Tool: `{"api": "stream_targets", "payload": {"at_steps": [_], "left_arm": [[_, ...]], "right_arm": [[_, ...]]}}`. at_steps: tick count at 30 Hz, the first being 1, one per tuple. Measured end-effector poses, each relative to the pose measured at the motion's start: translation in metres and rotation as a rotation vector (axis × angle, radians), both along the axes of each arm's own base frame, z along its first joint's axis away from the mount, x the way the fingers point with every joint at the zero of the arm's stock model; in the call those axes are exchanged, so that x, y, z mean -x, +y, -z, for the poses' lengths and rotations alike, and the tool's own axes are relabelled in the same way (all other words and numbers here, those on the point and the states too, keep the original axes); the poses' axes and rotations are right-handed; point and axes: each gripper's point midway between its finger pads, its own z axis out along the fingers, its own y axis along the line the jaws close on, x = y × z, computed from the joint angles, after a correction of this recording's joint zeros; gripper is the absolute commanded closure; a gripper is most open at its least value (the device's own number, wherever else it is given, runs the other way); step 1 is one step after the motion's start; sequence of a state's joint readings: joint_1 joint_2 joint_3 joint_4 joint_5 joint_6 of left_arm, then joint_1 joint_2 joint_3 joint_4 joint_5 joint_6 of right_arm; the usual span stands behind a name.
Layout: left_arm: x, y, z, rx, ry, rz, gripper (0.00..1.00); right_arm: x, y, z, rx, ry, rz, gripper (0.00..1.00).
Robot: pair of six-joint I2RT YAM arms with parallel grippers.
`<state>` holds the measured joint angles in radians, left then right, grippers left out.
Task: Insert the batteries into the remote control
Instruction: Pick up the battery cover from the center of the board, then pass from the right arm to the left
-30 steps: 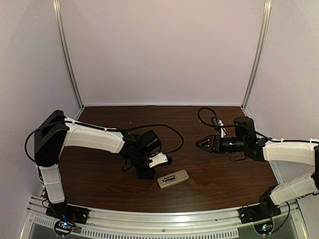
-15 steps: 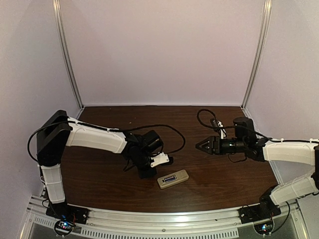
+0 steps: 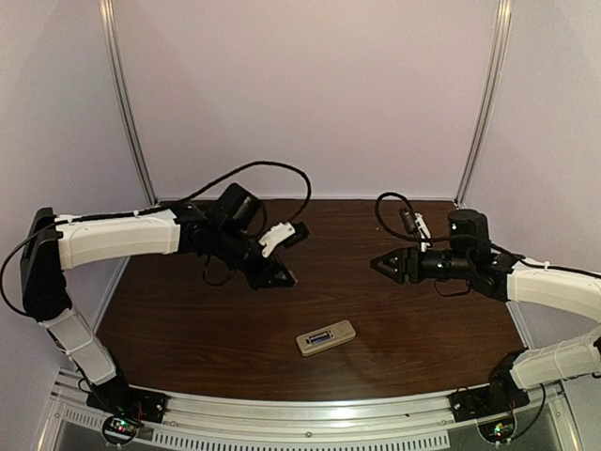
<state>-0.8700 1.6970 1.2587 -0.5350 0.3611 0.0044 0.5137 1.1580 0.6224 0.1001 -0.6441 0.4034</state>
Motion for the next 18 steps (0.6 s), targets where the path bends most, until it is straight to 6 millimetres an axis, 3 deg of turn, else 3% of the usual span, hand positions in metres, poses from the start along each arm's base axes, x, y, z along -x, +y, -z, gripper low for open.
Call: {"api": "stream_targets", "payload": {"at_steps": [4,6,11,18], "left_arm": [[-0.008,-0.001,-0.075,0.278,0.040,-0.023,1.00],[0.002,-0.003,-0.103,0.395,0.074,0.009,1.00],[0.040,-0.009,-0.142,0.600,0.207,0.120,1.00],[0.070,-0.005,-0.172,0.779,0.366,0.214,1.00]], "right_arm": [[0.010,0.012,-0.027,0.008,-0.123,-0.056,0.30],[0.015,0.020,-0.044,0.014,-0.198,-0.086,0.30],[0.038,0.049,-0.086,0.037,-0.412,-0.180,0.30],[0.071,0.081,-0.112,0.089,-0.630,-0.278,0.29]]}}
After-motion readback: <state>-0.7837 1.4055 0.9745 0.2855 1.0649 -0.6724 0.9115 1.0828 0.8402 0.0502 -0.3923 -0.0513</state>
